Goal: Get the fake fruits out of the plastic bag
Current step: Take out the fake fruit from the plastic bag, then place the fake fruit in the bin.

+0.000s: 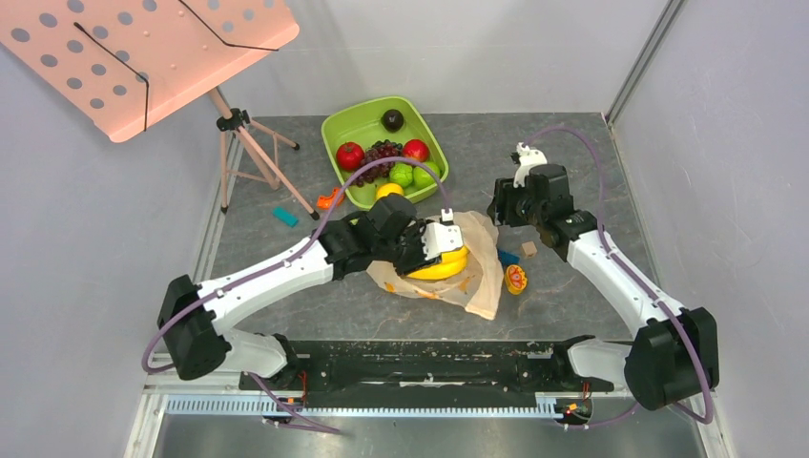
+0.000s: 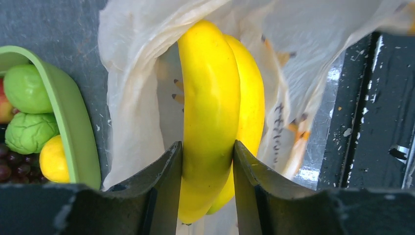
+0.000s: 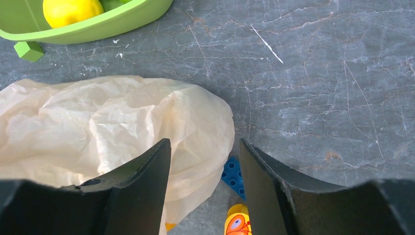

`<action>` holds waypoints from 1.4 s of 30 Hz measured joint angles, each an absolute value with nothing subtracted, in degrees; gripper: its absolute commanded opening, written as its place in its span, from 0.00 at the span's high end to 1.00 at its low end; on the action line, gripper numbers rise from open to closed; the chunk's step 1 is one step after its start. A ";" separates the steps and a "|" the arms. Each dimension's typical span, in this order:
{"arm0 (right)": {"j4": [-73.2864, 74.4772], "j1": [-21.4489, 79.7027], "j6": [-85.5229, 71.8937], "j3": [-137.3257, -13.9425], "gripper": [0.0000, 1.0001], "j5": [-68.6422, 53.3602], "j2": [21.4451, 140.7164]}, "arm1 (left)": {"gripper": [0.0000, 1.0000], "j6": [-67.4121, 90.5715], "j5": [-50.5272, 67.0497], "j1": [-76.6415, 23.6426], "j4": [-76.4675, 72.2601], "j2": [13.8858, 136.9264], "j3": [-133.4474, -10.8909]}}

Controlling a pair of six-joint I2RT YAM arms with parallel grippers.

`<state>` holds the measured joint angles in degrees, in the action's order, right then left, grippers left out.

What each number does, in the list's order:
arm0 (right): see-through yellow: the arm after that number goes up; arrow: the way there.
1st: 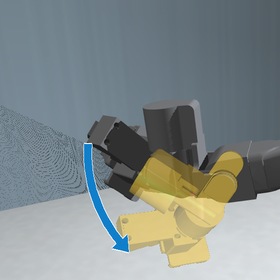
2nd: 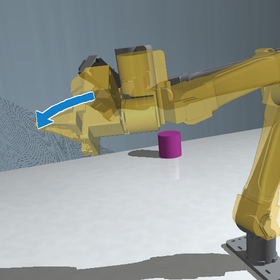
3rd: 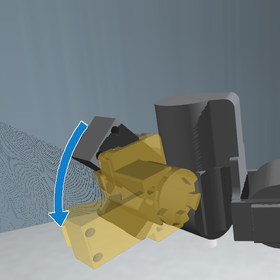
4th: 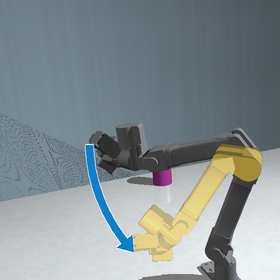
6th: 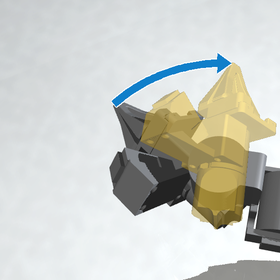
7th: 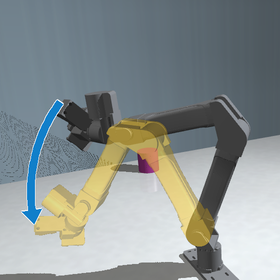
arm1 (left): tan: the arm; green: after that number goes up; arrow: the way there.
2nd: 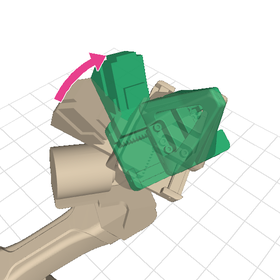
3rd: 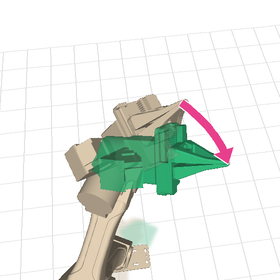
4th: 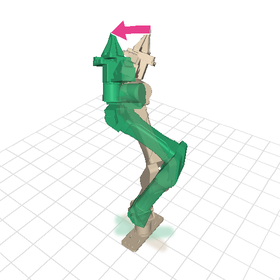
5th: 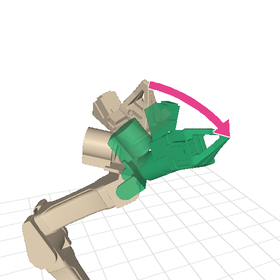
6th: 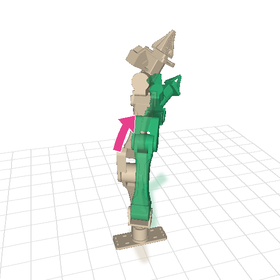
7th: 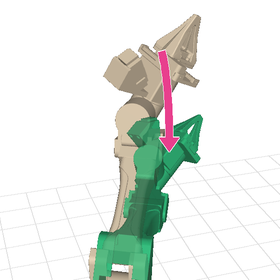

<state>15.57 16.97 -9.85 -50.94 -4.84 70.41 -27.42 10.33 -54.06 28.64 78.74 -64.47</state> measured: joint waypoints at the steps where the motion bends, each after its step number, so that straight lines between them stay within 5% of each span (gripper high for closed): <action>1: 15.55 16.97 -9.85 -50.74 0.43 -4.84 70.26 | 0.61 -27.35 10.79 -54.08 28.73 77.97 -64.47; 18: 16.03 16.97 -9.82 -49.43 0.42 -4.82 67.18 | 0.60 -22.41 17.50 -54.11 20.93 65.87 -58.39; 28: 16.49 16.97 -9.80 -48.84 0.41 -4.64 67.11 | 0.60 -22.46 18.70 -53.56 24.43 64.62 -70.65; 42: 16.58 16.97 -9.58 -47.86 0.41 -4.71 66.37 | 0.61 -22.65 19.77 -35.51 22.90 81.82 -87.50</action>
